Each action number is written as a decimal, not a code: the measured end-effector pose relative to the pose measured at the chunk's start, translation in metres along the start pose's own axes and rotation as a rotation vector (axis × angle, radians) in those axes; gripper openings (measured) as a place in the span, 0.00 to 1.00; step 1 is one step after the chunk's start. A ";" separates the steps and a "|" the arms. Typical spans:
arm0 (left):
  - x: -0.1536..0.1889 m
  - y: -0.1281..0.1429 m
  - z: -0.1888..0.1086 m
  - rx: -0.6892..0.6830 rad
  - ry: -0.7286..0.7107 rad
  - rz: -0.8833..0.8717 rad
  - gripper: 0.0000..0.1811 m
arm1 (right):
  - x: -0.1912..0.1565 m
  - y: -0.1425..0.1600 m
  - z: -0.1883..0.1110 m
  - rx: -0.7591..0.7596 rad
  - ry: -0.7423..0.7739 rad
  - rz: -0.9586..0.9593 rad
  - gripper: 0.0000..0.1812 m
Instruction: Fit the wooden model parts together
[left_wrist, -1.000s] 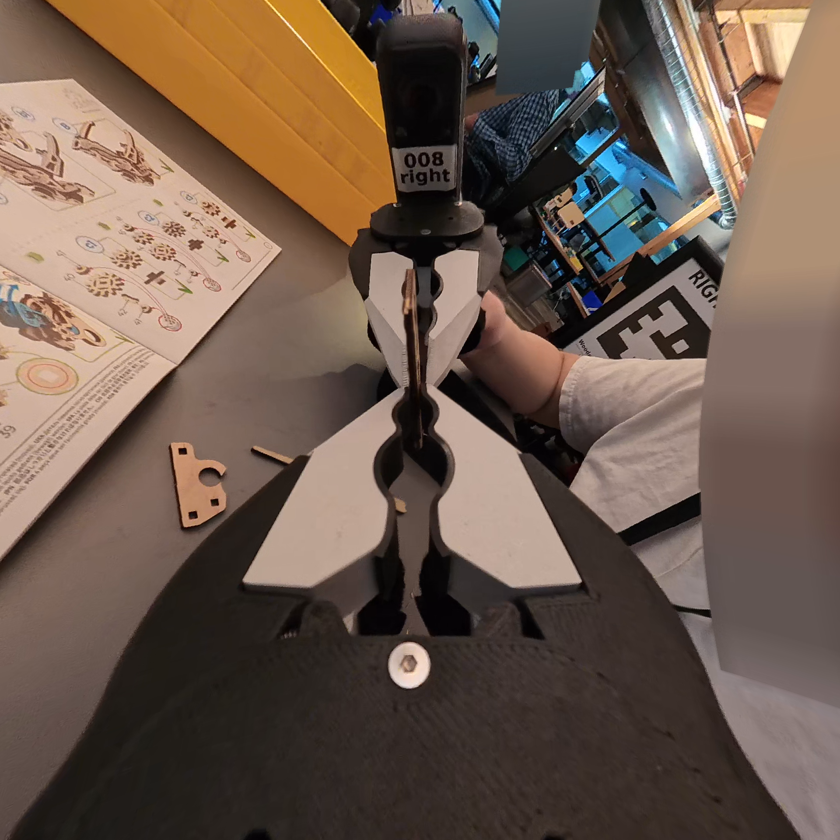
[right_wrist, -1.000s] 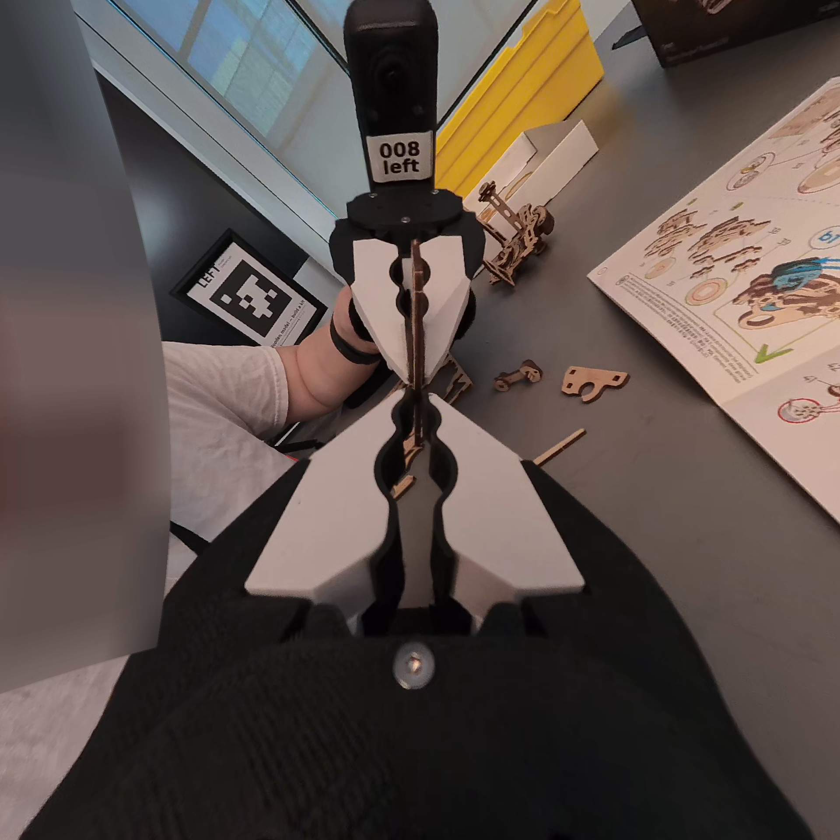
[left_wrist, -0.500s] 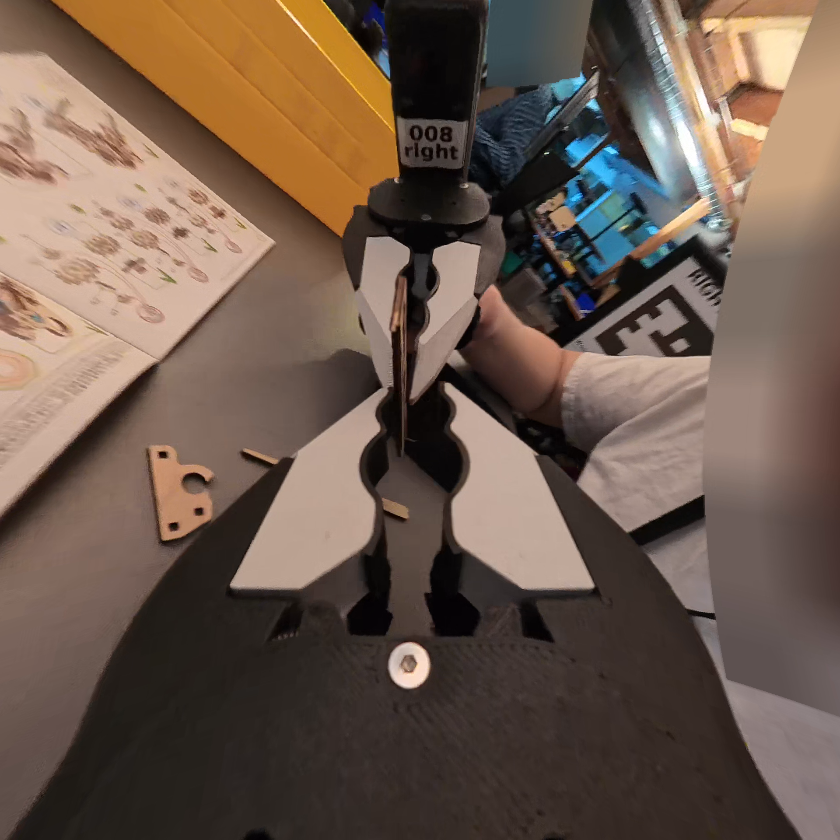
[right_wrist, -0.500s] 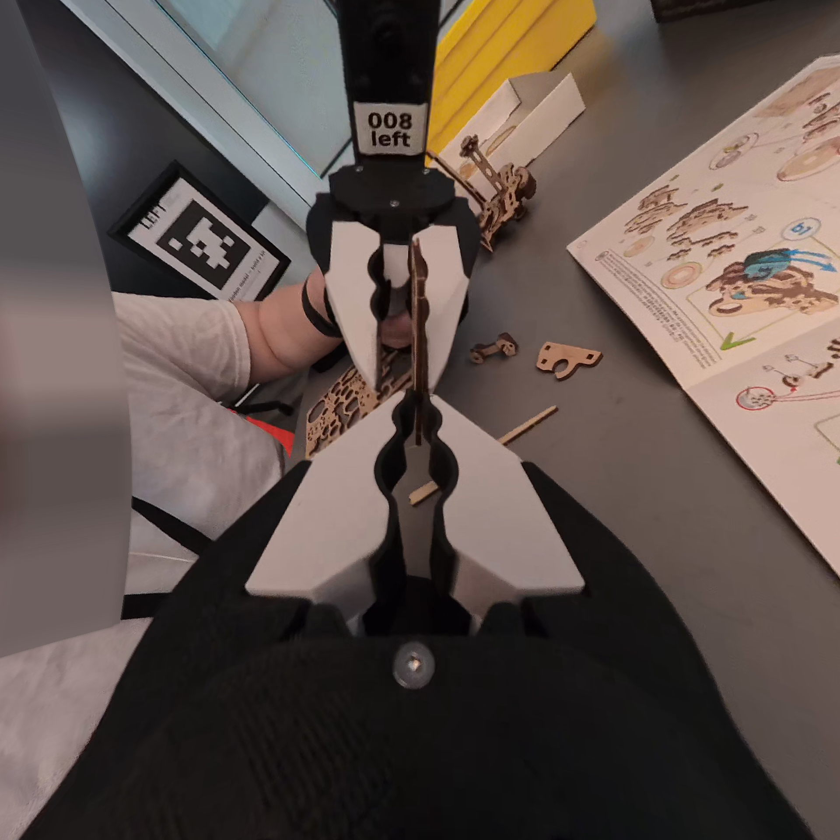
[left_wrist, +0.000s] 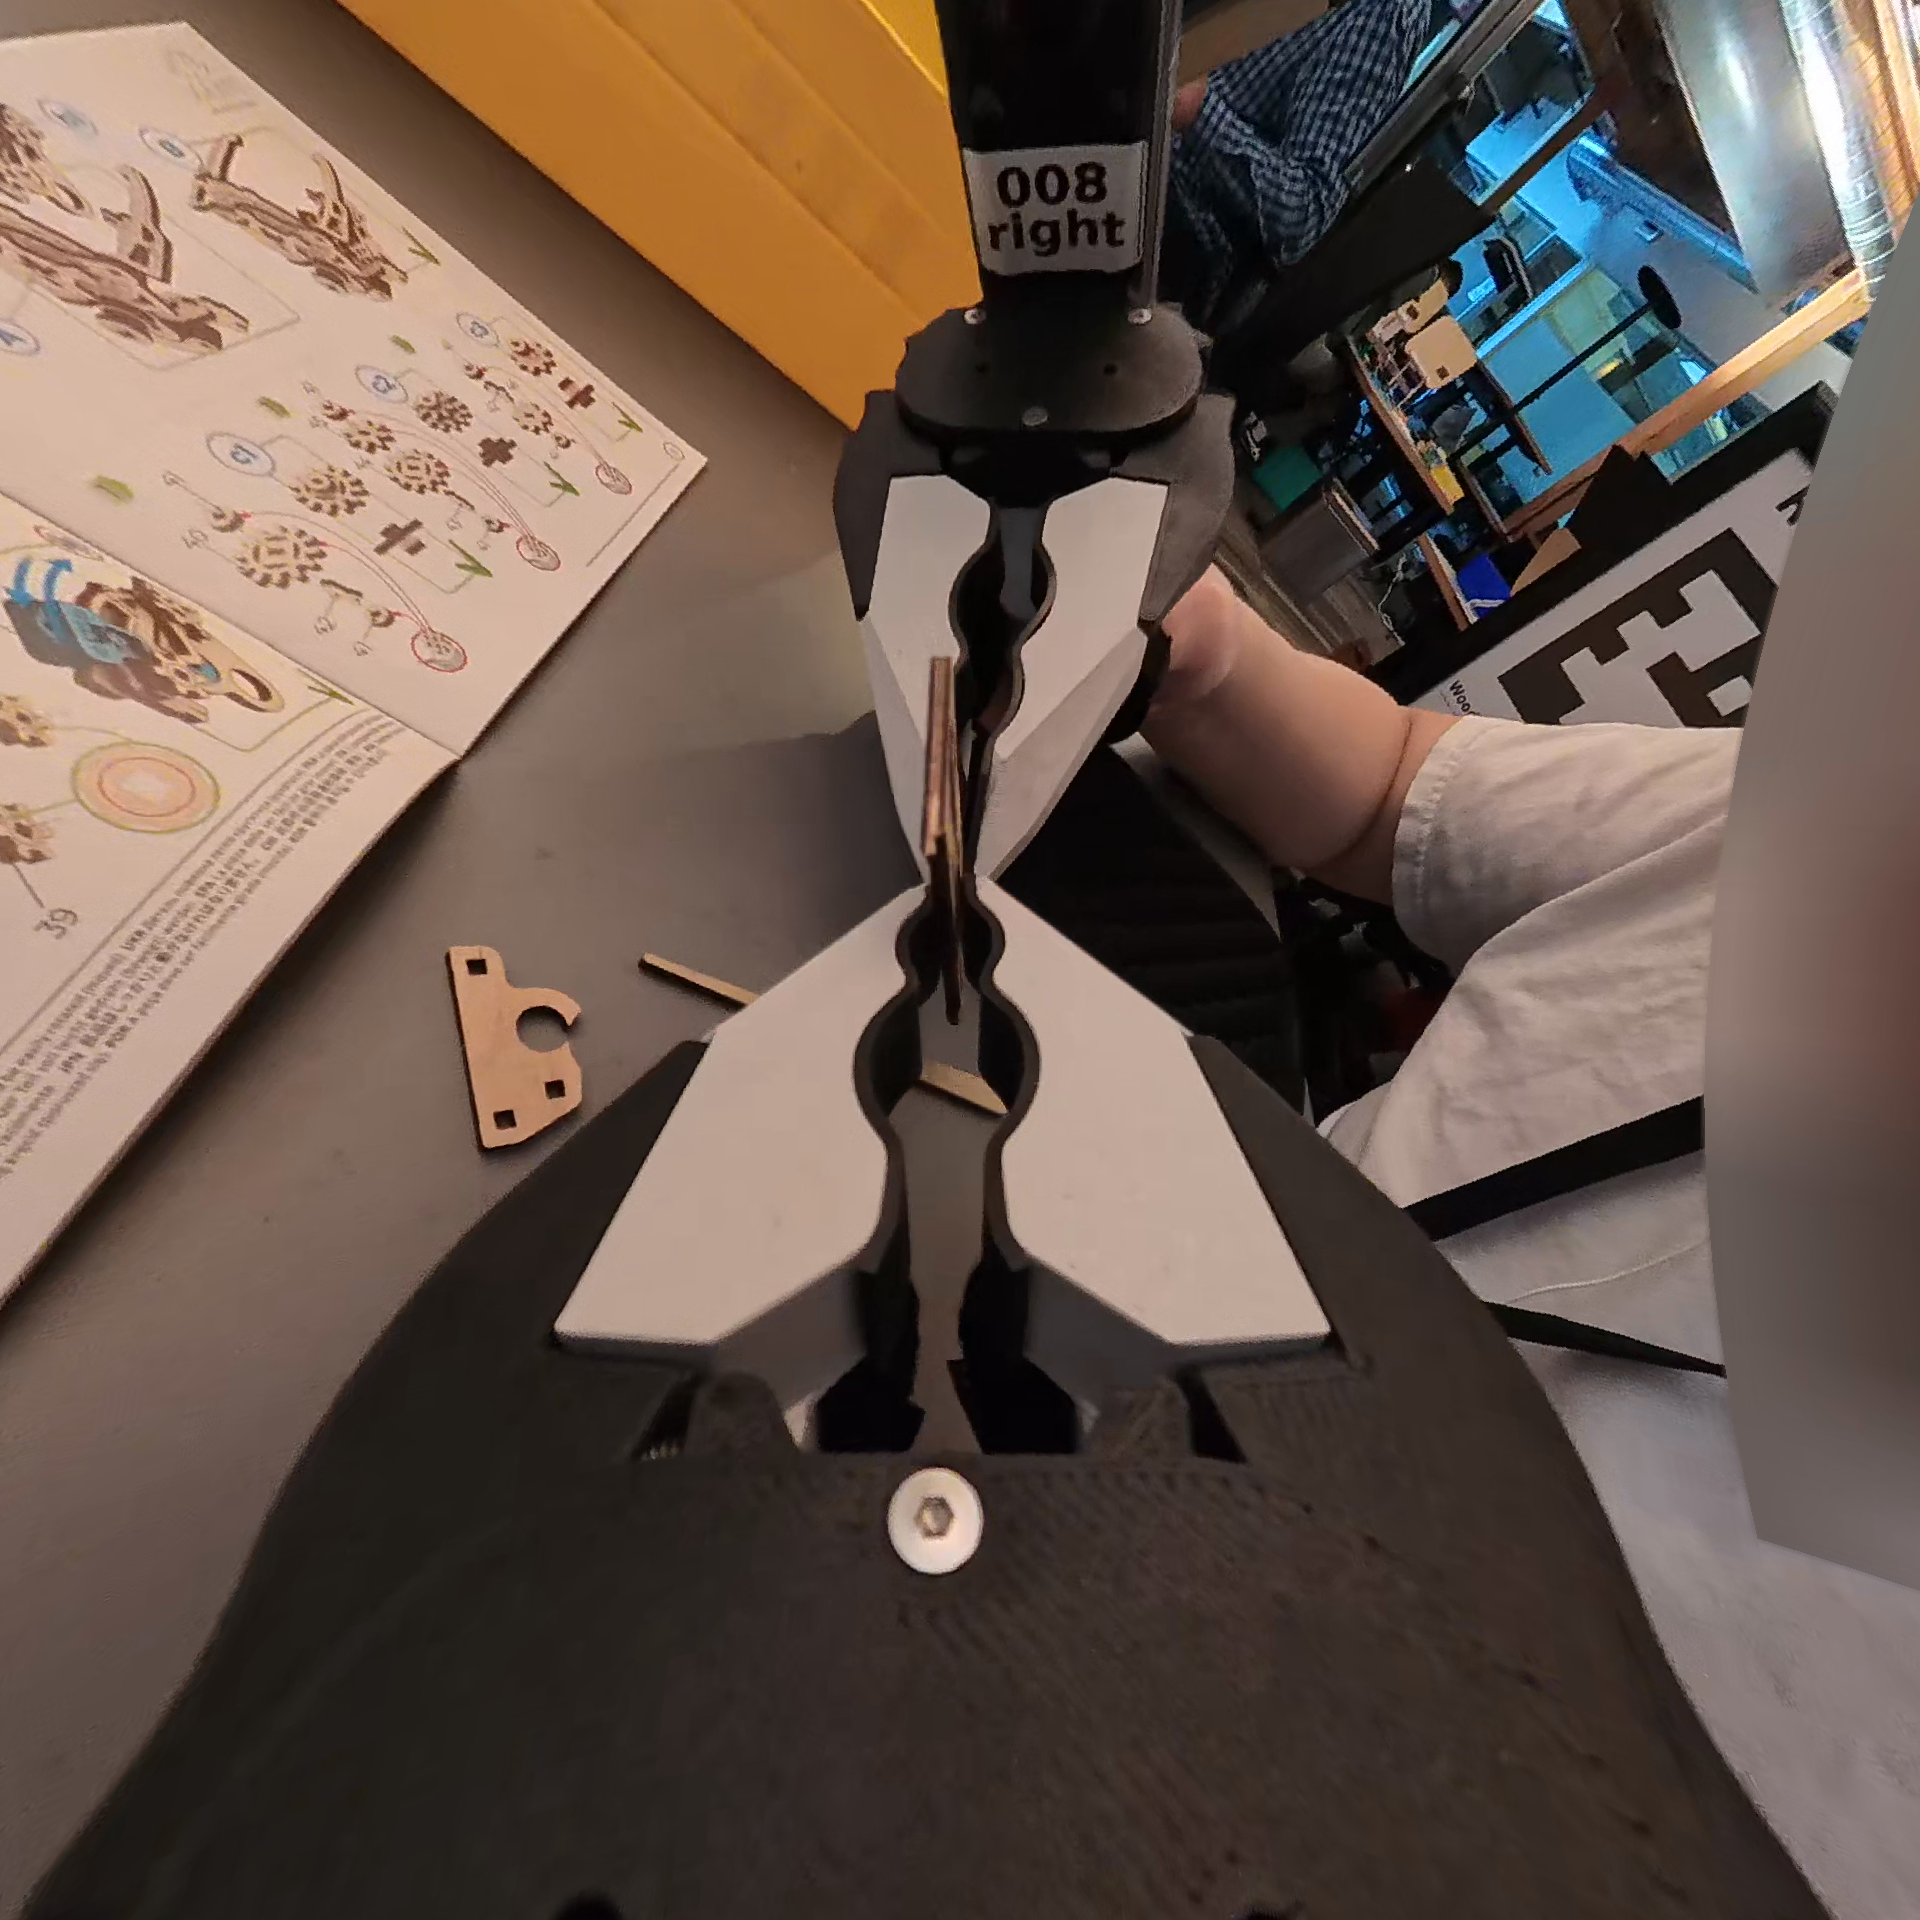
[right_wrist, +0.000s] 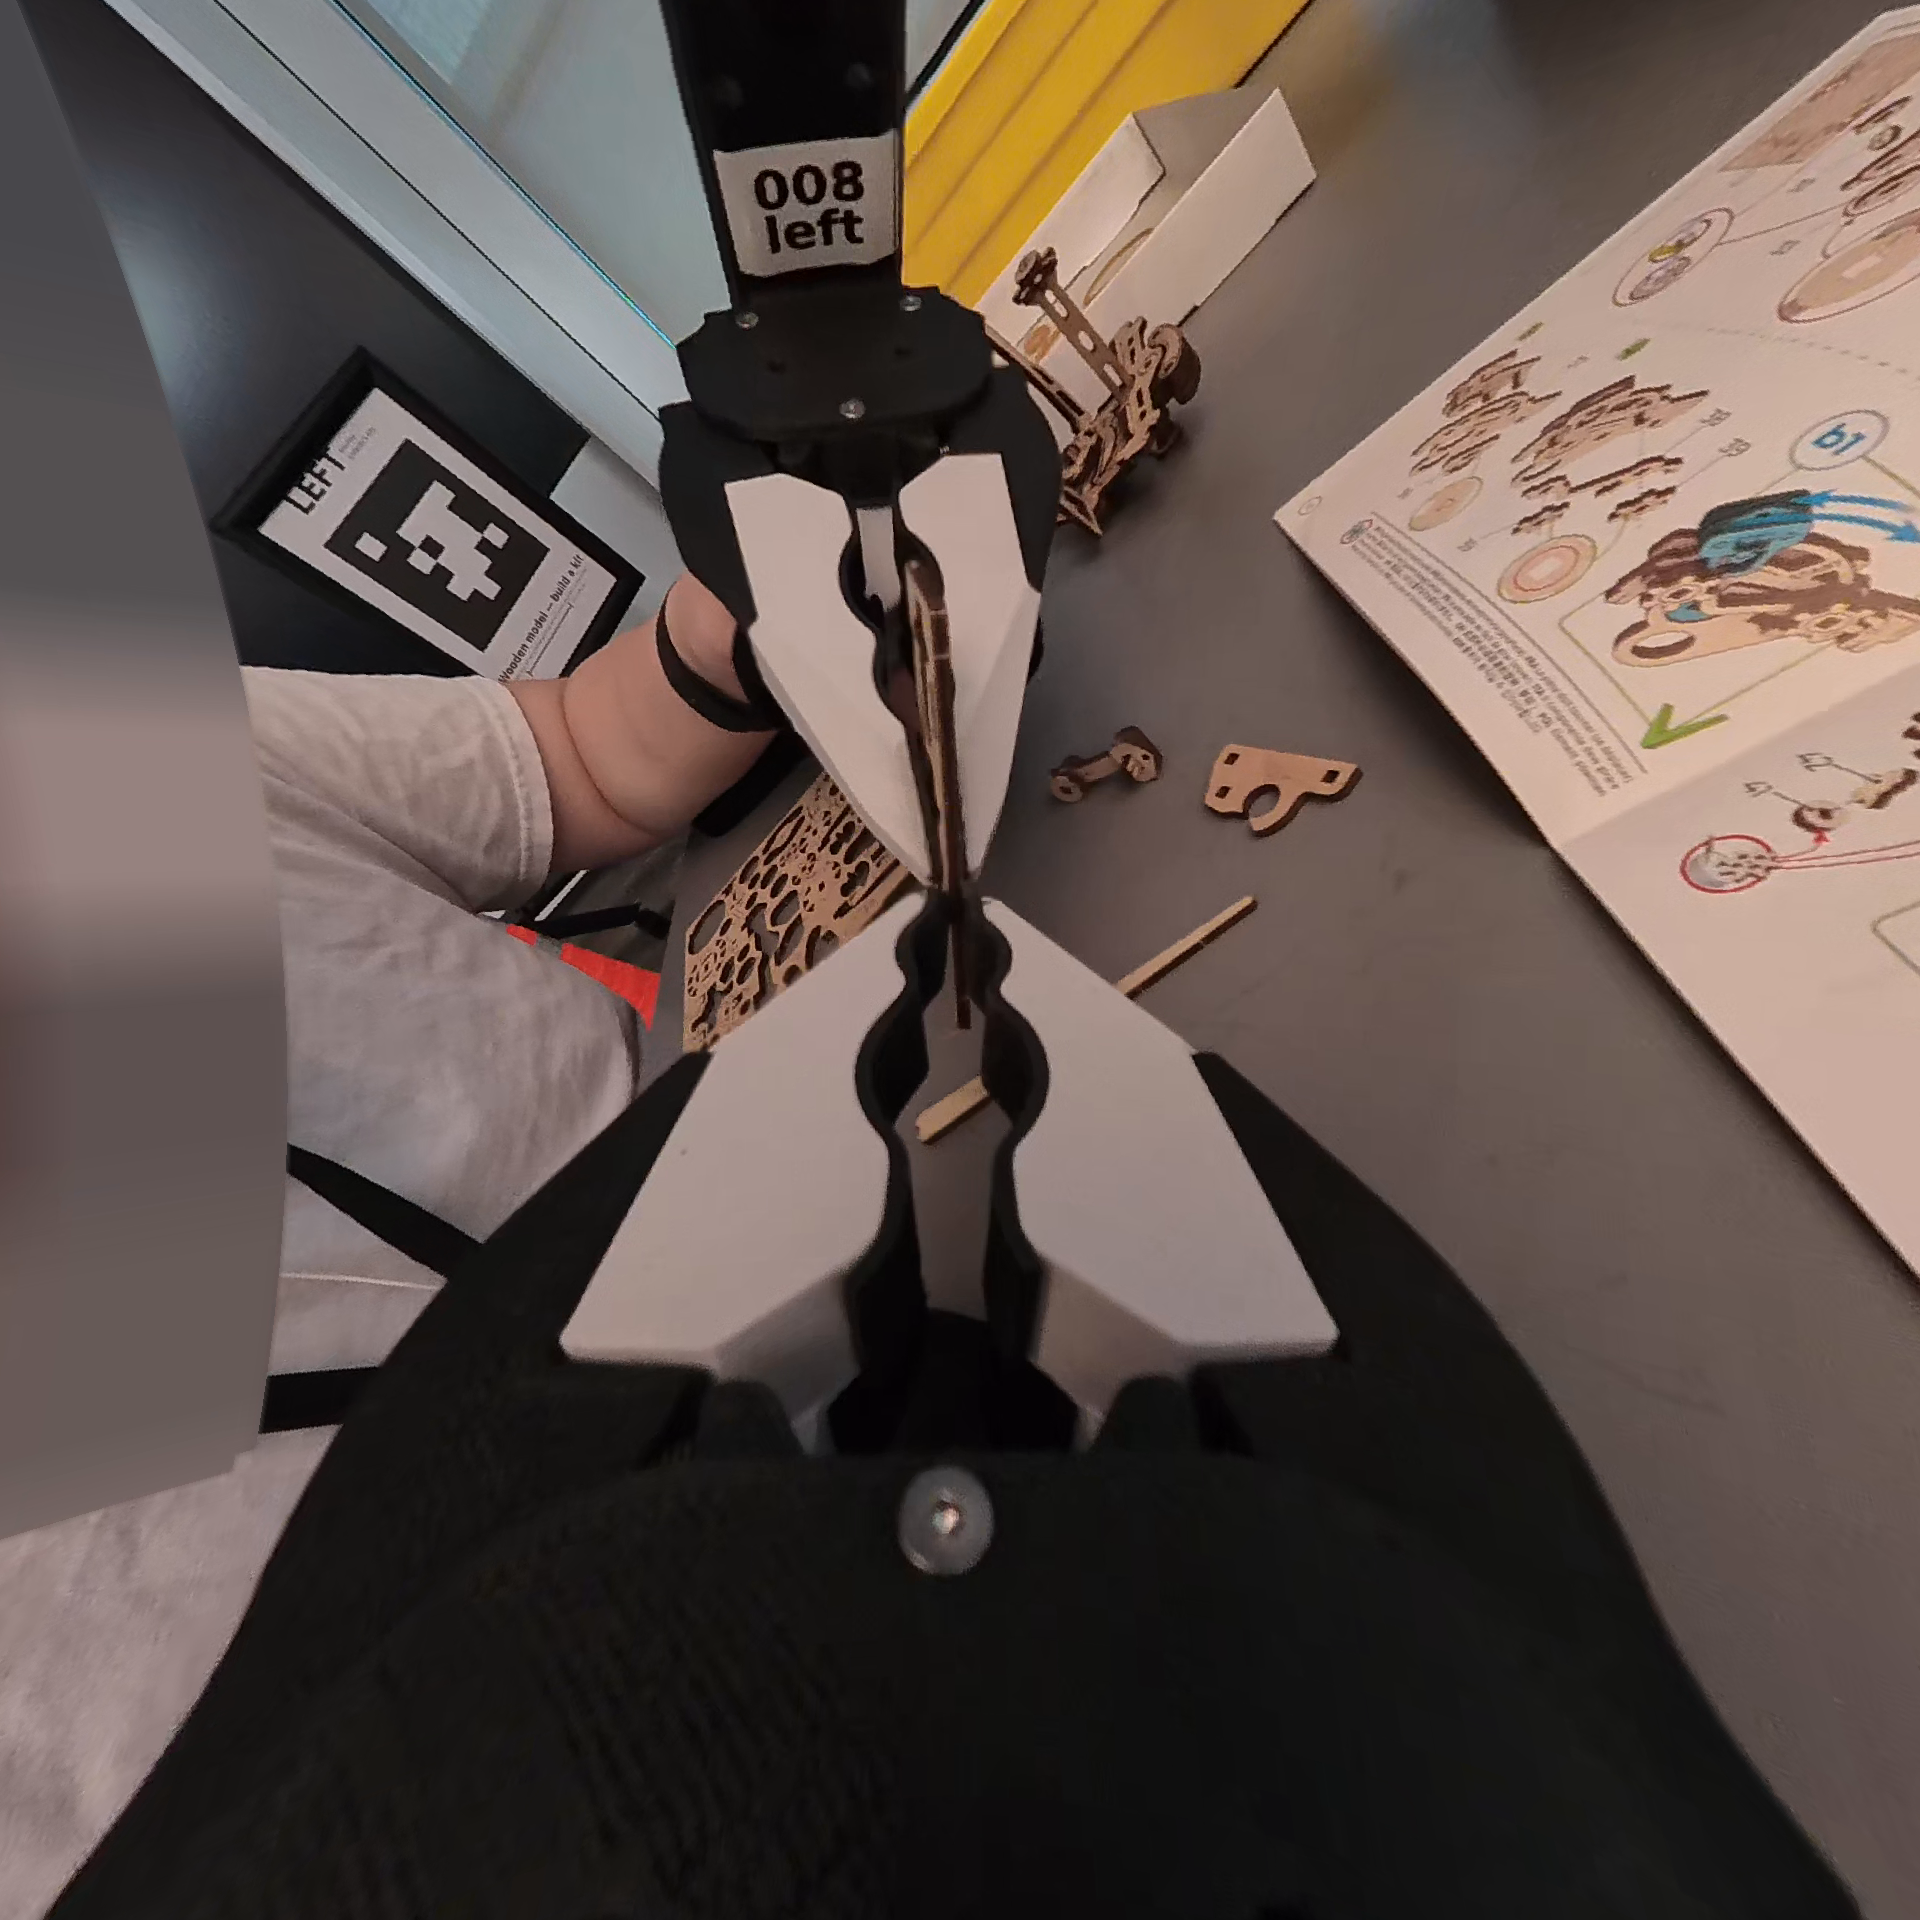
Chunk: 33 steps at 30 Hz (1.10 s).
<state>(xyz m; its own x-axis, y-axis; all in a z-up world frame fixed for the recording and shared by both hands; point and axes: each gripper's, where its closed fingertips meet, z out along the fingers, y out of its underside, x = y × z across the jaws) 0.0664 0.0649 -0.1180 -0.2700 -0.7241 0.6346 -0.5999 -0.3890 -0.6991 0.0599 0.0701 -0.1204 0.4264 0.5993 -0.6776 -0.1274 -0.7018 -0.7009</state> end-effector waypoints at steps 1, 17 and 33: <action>-0.001 0.001 0.000 -0.003 0.002 -0.008 0.00 | 0.001 0.001 0.000 -0.005 0.005 -0.001 0.00; -0.027 0.022 0.012 -0.010 -0.163 -0.094 0.00 | 0.031 0.020 0.006 -0.129 0.177 0.025 0.00; -0.028 0.023 0.013 -0.043 -0.175 -0.077 0.00 | 0.031 0.020 0.006 -0.132 0.108 0.037 0.00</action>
<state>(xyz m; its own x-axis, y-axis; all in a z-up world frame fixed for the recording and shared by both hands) 0.0700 0.0688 -0.1567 -0.0895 -0.7829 0.6157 -0.6466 -0.4246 -0.6338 0.0656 0.0770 -0.1569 0.5184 0.5323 -0.6692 -0.0287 -0.7713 -0.6358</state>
